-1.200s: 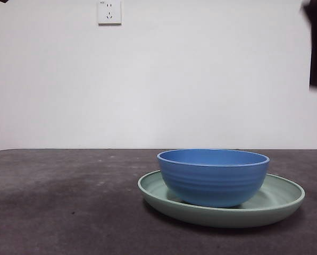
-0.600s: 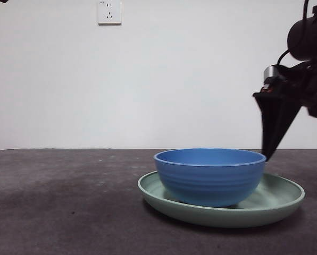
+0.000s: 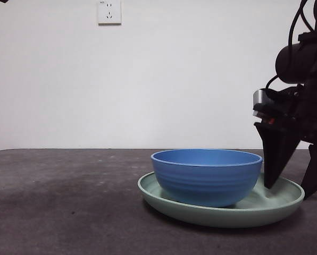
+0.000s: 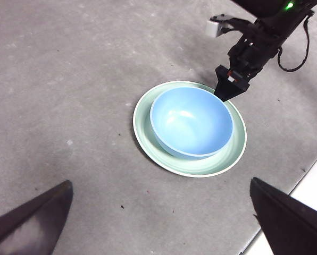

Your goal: Pick up the blue bowl, put it on the green plate, put it on desk

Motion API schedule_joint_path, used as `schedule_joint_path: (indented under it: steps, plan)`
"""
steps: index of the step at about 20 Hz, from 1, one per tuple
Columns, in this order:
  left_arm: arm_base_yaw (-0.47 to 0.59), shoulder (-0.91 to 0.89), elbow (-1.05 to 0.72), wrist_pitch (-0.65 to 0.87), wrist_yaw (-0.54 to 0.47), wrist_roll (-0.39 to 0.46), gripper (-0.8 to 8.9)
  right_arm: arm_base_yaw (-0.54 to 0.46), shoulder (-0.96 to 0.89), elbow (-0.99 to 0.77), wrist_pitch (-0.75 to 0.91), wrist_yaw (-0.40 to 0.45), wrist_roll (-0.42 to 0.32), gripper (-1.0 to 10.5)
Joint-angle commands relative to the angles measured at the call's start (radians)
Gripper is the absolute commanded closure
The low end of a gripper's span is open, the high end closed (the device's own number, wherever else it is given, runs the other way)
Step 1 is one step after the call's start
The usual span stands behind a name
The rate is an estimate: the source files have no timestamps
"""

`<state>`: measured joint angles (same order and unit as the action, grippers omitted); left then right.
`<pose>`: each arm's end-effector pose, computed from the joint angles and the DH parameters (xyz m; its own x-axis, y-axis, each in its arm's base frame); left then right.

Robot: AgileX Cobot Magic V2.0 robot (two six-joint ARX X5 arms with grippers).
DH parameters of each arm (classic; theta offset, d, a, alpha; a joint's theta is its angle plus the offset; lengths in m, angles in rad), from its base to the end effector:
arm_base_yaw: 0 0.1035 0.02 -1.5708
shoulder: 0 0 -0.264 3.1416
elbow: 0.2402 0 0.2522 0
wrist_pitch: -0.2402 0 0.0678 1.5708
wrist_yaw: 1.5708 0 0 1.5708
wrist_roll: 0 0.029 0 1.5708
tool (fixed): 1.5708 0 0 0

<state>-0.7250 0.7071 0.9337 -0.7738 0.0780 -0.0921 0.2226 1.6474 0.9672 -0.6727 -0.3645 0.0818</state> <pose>0.0936 -0.0860 0.3382 0.5856 -0.6229 -0.5187 0.6721 0.7308 -0.1189 0.2795 0.0739 0.1667 0.1183 0.3923 -0.9122 -0.2027 0.9089 0.3645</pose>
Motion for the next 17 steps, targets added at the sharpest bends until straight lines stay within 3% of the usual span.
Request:
schedule_joint_path:
  steps: [1,8,13,17]
  plan:
    - [-0.01,0.004,0.008,0.012,0.003,-0.002,2.83,0.005,0.028,0.009,0.008,-0.003,-0.011,7.5]
    - [-0.01,0.004,0.008,0.012,0.003,-0.002,2.83,0.004,0.028,0.009,0.017,-0.003,-0.016,9.3]
    - [-0.01,0.004,0.008,0.012,0.003,-0.002,2.83,-0.003,0.028,0.011,0.021,-0.014,-0.013,9.3]
    - [-0.01,0.004,0.008,0.012,0.003,-0.002,2.83,-0.018,0.028,0.016,0.02,-0.096,0.001,9.3]
